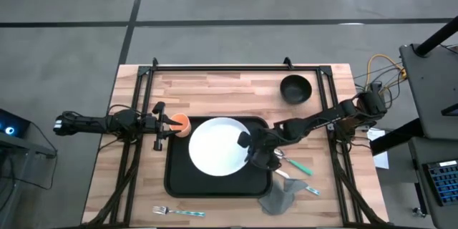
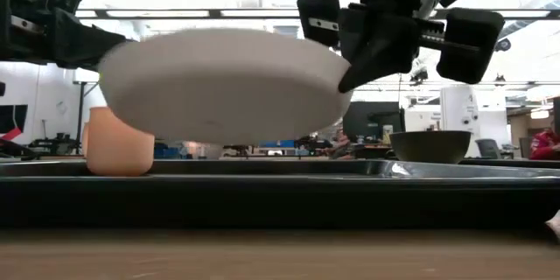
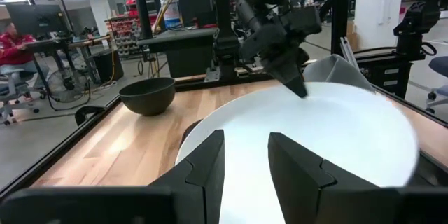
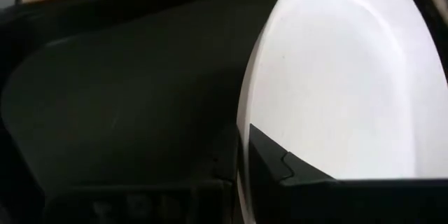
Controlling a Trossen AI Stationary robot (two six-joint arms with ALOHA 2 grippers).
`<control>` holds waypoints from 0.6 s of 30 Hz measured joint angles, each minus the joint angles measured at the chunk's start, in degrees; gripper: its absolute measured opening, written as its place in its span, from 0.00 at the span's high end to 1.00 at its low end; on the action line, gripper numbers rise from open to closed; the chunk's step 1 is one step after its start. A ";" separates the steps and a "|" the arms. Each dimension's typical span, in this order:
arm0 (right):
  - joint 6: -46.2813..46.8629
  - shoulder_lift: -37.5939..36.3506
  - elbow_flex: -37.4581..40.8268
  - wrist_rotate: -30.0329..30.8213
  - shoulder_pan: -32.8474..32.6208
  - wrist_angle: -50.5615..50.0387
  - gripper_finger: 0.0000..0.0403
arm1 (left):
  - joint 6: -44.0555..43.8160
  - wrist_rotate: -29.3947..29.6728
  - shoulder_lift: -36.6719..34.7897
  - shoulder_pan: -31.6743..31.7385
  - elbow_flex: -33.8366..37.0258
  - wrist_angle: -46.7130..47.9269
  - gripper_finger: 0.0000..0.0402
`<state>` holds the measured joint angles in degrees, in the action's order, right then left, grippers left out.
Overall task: Set up tray
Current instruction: Put the plate on the serving tray
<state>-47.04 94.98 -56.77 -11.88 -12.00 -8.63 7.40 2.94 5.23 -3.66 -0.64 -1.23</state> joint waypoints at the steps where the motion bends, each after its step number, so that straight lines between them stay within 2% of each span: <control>1: -0.16 0.00 0.00 -0.01 -0.16 0.60 0.98 | 0.00 0.02 0.00 0.00 0.00 0.00 0.77; 7: -2.00 2.76 -0.69 -0.20 -1.19 2.95 0.98 | 0.02 0.02 -0.02 -0.01 0.00 0.00 0.77; 18: -2.92 13.21 -11.29 -0.21 -2.44 -0.06 0.98 | 0.00 0.02 0.70 0.00 0.00 -0.02 0.77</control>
<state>-49.96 108.18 -68.06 -12.09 -14.44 -8.69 7.40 2.96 5.94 -3.66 -0.64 -1.25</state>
